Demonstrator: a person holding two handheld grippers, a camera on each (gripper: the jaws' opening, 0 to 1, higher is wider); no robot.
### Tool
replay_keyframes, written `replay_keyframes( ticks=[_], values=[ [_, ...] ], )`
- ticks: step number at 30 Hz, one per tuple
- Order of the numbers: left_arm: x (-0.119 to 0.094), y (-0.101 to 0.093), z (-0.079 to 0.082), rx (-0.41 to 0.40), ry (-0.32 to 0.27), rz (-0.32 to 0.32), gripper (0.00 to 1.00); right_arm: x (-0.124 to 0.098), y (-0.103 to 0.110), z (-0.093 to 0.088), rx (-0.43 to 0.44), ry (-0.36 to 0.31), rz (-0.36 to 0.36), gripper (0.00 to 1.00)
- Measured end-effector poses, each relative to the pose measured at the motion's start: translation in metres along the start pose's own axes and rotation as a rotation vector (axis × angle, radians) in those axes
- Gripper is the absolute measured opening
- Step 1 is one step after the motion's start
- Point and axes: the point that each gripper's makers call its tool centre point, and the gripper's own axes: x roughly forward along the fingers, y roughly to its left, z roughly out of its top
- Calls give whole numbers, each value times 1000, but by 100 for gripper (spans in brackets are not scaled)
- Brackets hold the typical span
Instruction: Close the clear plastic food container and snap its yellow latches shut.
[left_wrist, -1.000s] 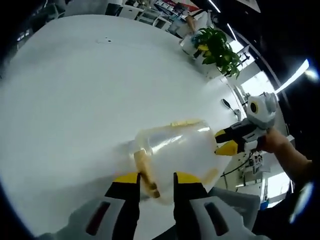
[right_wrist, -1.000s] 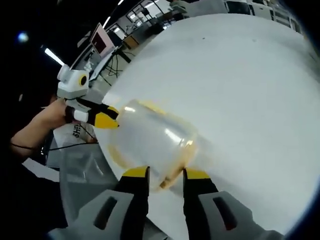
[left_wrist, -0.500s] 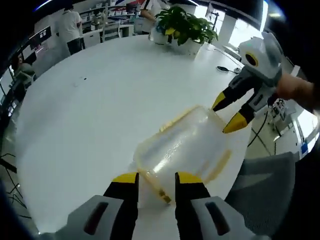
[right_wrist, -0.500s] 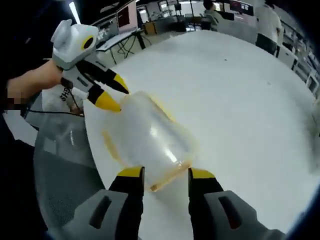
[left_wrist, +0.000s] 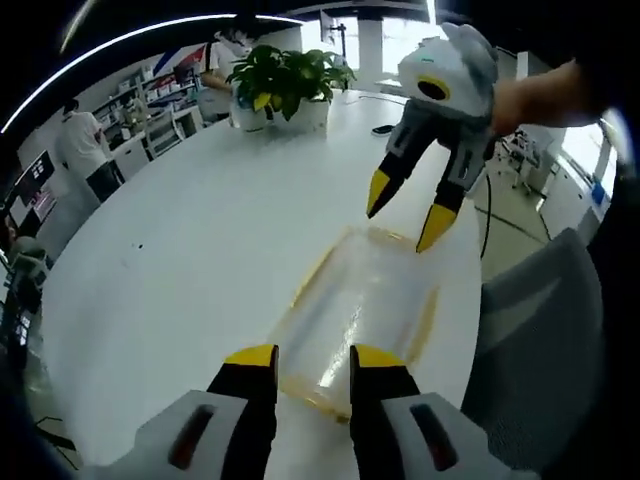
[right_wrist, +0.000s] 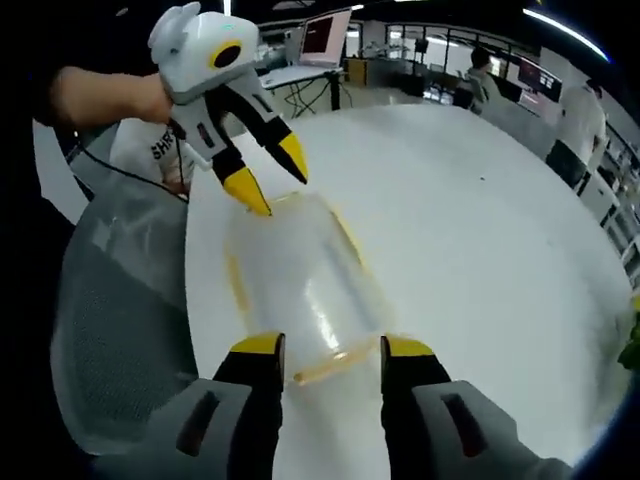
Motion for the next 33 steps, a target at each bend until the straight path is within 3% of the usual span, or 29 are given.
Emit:
replay_keyframes(
  ticks=[3,8,15,33],
  values=[
    [5,-5,5,46,-6,-38,22,4,4,9,-52,-29,8,34],
    [8,-18,11,116,-8,-85,22,10,11,18,-60,-62,51,36],
    [15,-36,8,230,30,-141,21,18,16,27,-64,-90,69,38],
    [23,-51,13,289,47,-179,19,35,25,39,-156,-55,105,34]
  ],
)
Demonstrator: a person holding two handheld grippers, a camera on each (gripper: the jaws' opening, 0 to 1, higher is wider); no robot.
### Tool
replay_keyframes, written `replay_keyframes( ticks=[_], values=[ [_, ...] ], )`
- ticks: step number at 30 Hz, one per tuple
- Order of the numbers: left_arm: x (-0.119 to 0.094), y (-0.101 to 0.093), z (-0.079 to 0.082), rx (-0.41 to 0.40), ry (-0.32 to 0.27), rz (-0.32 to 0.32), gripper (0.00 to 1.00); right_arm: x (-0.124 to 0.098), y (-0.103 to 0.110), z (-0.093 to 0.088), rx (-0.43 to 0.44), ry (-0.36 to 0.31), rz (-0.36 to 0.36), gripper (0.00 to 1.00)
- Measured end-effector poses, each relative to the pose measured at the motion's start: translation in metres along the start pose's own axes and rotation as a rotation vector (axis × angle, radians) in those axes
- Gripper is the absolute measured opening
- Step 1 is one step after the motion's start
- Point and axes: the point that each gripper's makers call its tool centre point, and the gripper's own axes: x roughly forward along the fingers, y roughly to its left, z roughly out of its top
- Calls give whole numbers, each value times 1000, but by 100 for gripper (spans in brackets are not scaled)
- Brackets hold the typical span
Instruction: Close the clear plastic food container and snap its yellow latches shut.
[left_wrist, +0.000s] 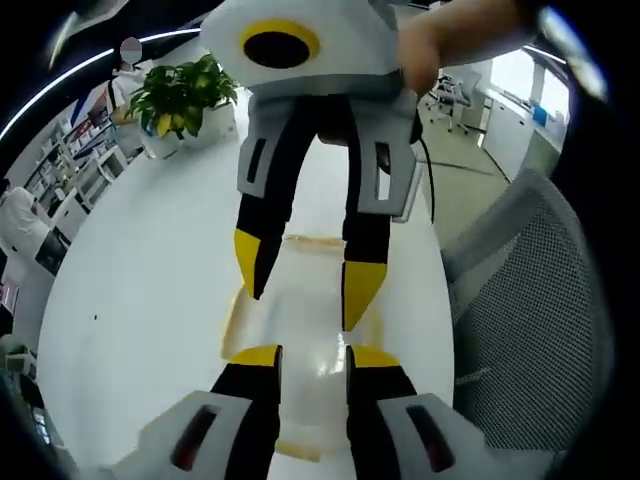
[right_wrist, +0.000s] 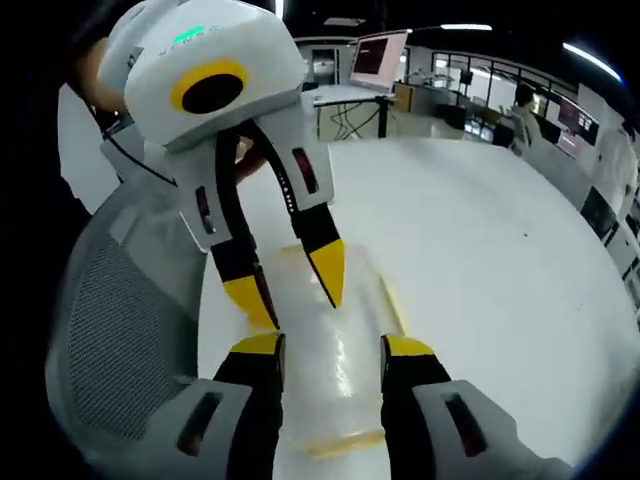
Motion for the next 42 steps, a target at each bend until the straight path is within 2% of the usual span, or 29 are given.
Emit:
replay_keyframes(
  ticks=[5,6,10,13,18,22,25,28,37,40,41,42],
  values=[
    [-1,-7,-1,4,5,4,19,0,-8,4,6,-2,0,34],
    [-2,-8,2,19,-8,17,18,1,-10,5,-1,5,2,35],
    [2,-12,1,54,14,32,19,2,-18,7,-23,19,5,35],
    [6,-18,3,50,15,19,19,5,-24,8,-25,34,12,36],
    [7,-23,6,93,23,23,19,9,-33,6,-12,59,44,36],
    [7,-23,7,97,33,25,20,13,-36,6,36,61,88,37],
    [9,-28,7,95,39,14,23,17,-27,5,141,56,186,36],
    [12,-32,0,148,78,10,23,19,-29,2,209,73,220,38],
    [11,-28,4,138,84,18,24,26,-35,0,217,139,275,34],
    [11,-26,6,146,87,23,26,25,-38,1,175,188,282,33],
    [12,-22,6,168,92,40,28,25,-38,-1,142,229,291,34],
    [13,-23,6,180,102,34,29,25,-37,0,125,243,296,34]
  ],
)
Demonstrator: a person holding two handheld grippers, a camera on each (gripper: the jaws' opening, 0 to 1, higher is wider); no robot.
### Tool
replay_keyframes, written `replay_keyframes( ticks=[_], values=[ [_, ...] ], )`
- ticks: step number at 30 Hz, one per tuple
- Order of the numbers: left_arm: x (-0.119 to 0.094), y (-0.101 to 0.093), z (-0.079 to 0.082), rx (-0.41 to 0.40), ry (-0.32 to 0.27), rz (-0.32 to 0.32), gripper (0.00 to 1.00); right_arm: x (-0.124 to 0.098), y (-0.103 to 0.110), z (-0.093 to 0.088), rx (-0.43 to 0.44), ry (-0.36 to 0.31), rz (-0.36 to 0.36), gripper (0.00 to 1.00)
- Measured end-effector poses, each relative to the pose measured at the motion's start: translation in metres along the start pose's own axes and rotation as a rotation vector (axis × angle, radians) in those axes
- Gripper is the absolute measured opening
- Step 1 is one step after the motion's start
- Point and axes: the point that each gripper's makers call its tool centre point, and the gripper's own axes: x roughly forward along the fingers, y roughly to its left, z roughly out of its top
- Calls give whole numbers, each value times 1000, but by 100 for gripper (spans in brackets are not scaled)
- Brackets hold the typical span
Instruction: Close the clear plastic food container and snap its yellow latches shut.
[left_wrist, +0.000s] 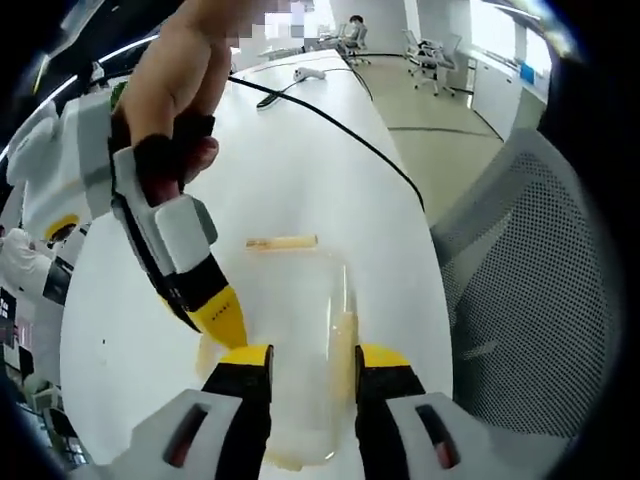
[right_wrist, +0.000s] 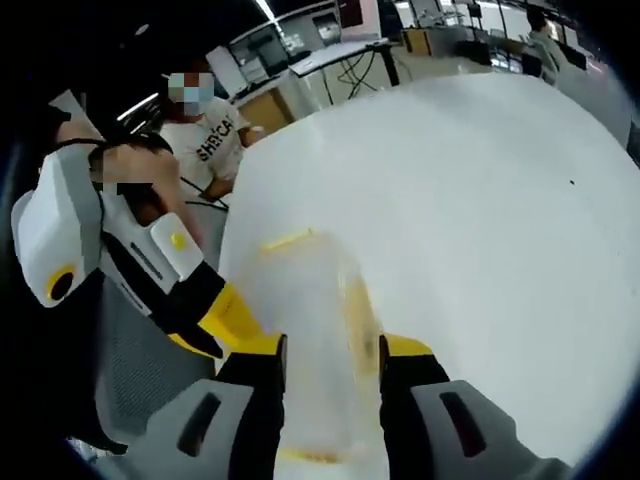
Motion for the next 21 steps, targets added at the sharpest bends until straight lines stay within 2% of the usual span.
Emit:
replay_keyframes(
  ticks=[7,8,16,21],
  values=[
    [5,-10,-2,64,42,-9,26,9,5,1,-87,125,0,33],
    [5,-8,-1,82,42,8,26,11,4,-1,-105,146,-4,34],
    [6,-5,1,12,28,10,24,10,6,-3,-116,198,5,32],
    [7,-4,2,-22,31,8,24,10,4,-4,-117,202,26,29]
  ],
)
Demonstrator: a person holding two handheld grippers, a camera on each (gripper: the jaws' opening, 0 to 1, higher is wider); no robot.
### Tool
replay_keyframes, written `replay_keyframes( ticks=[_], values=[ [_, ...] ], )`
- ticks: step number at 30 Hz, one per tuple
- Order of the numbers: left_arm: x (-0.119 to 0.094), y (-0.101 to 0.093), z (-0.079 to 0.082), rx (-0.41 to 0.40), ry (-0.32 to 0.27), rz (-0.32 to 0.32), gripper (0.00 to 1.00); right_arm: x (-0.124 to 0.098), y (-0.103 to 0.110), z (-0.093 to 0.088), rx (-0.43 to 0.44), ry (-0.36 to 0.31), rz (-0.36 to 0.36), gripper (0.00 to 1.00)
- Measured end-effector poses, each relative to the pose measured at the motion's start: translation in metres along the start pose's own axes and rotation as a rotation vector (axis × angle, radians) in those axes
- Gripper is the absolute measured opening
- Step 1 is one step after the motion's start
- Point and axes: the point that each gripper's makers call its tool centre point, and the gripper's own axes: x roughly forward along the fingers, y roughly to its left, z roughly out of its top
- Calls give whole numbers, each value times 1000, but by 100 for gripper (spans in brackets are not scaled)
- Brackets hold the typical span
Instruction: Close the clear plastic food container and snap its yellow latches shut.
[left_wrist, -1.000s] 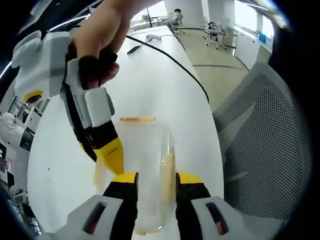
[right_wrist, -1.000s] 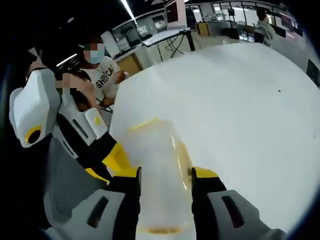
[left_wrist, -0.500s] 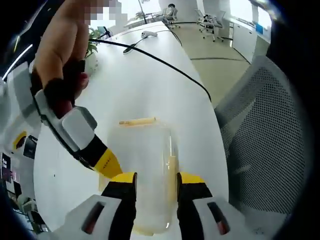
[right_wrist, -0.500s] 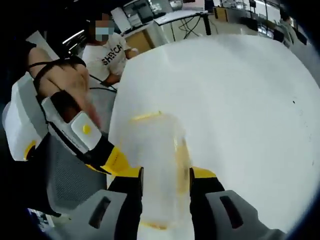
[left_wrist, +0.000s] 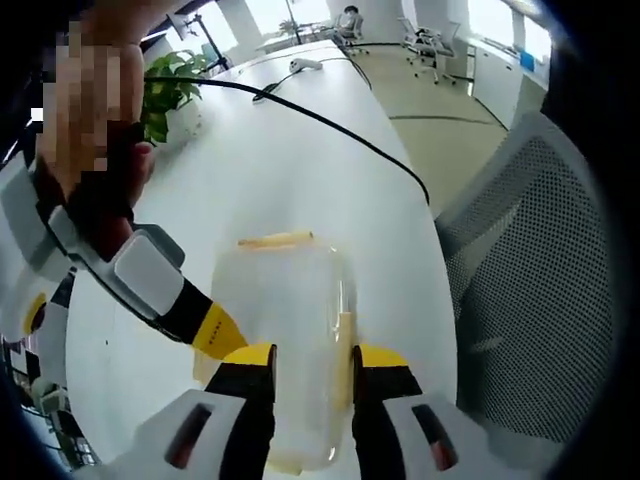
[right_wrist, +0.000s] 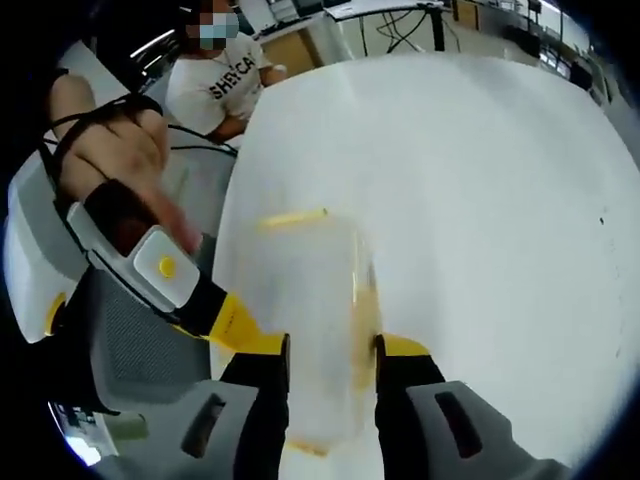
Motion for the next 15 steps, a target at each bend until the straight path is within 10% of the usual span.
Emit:
replay_keyframes(
  ticks=[7,15],
  values=[
    [0,-1,1,-62,-5,4,23,0,1,1,3,-22,50,24],
    [2,0,1,-108,16,13,20,3,3,1,-33,98,9,24]
  ],
)
